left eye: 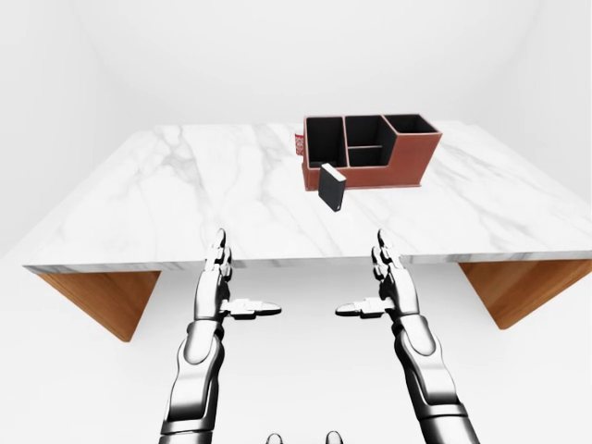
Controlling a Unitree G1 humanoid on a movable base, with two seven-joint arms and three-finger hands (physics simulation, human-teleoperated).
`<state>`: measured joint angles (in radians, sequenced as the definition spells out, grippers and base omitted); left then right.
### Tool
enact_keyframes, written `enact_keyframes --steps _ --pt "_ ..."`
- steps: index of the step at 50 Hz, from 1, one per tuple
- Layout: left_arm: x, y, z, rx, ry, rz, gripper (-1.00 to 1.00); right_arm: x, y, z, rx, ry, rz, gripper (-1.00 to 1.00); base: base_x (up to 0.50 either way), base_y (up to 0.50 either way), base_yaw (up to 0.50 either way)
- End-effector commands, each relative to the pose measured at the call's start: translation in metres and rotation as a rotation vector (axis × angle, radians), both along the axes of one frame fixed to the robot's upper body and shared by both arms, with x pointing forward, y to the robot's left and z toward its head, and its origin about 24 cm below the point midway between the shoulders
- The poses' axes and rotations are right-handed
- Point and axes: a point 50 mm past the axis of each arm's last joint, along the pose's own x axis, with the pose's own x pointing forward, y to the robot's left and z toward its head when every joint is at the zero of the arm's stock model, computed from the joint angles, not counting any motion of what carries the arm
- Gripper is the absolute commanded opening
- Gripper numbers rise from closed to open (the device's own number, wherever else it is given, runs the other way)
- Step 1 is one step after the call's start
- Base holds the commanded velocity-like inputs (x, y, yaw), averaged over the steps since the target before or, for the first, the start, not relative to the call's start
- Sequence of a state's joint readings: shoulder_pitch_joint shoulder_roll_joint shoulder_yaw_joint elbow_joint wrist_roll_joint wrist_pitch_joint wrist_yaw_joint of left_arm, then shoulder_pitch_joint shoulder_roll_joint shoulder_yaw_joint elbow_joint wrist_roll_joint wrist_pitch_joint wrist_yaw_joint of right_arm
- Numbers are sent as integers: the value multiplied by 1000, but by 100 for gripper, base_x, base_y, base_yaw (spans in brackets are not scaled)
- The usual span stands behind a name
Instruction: Pick up the book and place it in the right compartment of the caddy.
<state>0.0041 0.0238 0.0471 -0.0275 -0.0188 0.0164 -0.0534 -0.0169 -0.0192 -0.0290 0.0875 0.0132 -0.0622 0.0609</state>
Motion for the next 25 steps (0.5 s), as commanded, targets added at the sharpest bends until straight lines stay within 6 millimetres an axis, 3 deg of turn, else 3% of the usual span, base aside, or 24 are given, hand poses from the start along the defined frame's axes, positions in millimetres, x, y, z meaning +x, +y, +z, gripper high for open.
enact_keyframes --steps 1,25 --pt "0 -1 -2 1 3 -5 100 0 1 -2 -5 2 4 100 16 0 0" --pt "0 -1 -2 -3 4 -8 100 -2 3 -4 -11 3 13 100 16 0 0"
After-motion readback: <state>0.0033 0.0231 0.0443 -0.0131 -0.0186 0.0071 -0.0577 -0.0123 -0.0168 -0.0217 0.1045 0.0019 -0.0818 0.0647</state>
